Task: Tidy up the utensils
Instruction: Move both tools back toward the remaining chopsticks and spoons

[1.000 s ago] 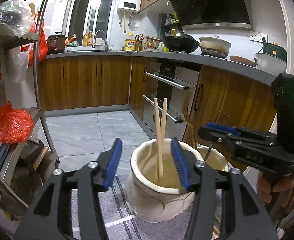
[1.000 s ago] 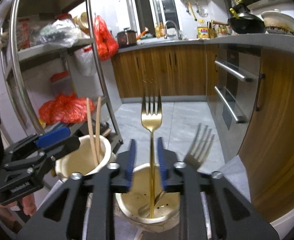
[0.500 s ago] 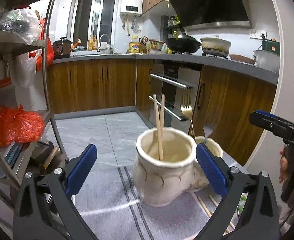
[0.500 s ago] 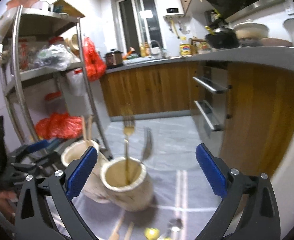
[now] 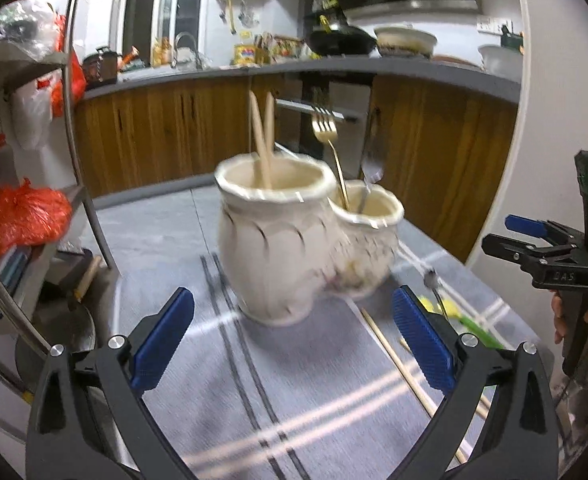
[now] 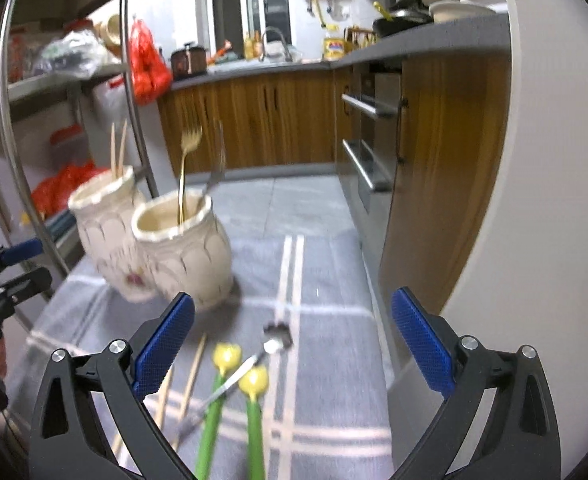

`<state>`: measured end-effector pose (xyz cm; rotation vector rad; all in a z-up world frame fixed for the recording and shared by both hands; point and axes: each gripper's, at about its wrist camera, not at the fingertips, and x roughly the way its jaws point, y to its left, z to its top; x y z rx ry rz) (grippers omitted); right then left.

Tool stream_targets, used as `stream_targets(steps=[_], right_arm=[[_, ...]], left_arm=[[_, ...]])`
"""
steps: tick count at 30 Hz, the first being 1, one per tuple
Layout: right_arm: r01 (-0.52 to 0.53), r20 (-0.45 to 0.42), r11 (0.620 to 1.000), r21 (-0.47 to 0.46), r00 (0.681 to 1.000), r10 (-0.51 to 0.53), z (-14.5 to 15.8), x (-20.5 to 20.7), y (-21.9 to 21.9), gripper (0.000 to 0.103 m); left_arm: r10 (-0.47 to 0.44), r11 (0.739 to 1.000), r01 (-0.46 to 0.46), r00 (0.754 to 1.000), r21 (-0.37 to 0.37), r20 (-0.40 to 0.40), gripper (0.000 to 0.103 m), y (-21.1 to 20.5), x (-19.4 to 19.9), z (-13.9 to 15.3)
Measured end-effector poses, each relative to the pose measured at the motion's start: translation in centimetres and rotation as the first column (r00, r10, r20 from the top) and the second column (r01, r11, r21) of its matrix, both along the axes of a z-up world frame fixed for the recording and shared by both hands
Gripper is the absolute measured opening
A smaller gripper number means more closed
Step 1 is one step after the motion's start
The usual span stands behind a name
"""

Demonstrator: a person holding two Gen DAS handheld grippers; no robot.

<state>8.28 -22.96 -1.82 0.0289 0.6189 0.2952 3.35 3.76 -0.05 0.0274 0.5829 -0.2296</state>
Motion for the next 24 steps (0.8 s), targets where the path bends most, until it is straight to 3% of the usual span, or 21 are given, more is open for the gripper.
stream_targets(steps=[8, 14, 24], right_arm=[[-0.024, -0.005, 1.0, 0.014, 1.0, 0.024, 0.7, -1.9, -0.6, 0.098], [-0.061, 0.013, 0.998, -0.003, 0.998, 0.061, 1.5, -3.8, -0.8, 0.098], [-0.026, -0.067, 1.0, -0.01, 0.997, 0.025, -1.8, -4.3, -1.8, 0.098]], left_arm=[[-0.09, 0.995, 0.094, 0.989, 0.023, -0.121, 0.097, -3.4, -1.5, -3.6], [-0.119, 0.991, 0.125, 0.985, 0.041, -0.125, 0.097, -4.6, -2.3, -4.0], [-0.12, 0.991, 0.128, 0.981, 0.047, -0.153, 0.097, -5.8, -3.2, -4.4]])
